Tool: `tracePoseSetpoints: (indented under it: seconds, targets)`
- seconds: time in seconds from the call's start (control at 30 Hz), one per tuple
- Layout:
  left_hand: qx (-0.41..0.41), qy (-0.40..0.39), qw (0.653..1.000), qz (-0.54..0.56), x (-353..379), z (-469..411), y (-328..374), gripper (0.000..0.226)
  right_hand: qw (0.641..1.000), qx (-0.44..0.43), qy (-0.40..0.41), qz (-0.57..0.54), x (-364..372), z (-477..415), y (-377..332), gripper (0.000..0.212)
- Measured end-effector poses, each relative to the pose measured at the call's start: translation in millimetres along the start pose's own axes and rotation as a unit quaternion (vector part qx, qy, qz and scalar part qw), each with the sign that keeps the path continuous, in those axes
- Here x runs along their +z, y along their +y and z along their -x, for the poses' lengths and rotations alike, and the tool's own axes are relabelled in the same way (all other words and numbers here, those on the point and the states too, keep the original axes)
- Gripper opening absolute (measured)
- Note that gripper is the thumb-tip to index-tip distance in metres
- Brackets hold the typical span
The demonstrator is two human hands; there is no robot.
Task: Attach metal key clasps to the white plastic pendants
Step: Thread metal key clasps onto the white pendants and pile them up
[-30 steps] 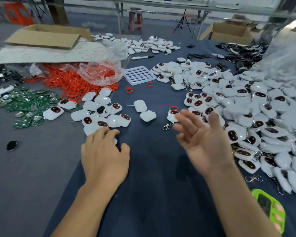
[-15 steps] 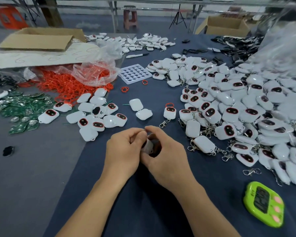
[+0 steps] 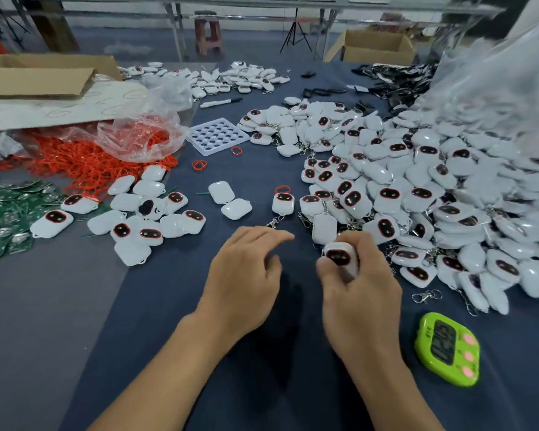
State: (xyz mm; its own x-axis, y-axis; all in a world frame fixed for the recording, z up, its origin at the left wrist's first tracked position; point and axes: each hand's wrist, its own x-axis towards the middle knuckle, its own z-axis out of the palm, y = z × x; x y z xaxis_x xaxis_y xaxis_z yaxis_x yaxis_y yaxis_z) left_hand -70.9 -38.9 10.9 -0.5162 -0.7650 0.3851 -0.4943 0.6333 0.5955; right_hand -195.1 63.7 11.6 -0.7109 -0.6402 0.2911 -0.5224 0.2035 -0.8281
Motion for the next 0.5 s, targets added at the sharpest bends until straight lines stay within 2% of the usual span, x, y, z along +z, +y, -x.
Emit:
tracePoseSetpoints:
  seconds: [0.1, 0.17, 0.27, 0.4, 0.5]
  targets:
    - [0.128, -0.081, 0.988, -0.013, 18.4, -7.5, 21.8, 0.053, 0.998, 0.032, -0.019, 0.053, -24.9, -6.2, 11.0, 0.016]
    - [0.161, -0.136, 0.977, -0.035, 35.6, -12.6, 29.4, 0.052, 0.996, 0.046, -0.032, 0.072, -35.7, -8.5, 17.0, 0.010]
    - [0.135, -0.177, 0.968, -0.114, 54.7, -26.8, 21.2, 0.049, 0.992, 0.061, -0.060, 0.090, -38.3, -6.7, 22.9, 0.014]
    - [0.067, -0.155, 0.972, -0.164, 59.0, -65.5, -5.6, 0.047, 0.979, 0.020, -0.120, 0.165, -23.3, -1.0, 15.6, 0.023]
    - [0.050, -0.124, 0.977, -0.166, 62.8, -89.5, -14.3, 0.042, 0.978, -0.009, -0.134, 0.158, -12.1, 3.8, 5.6, 0.028]
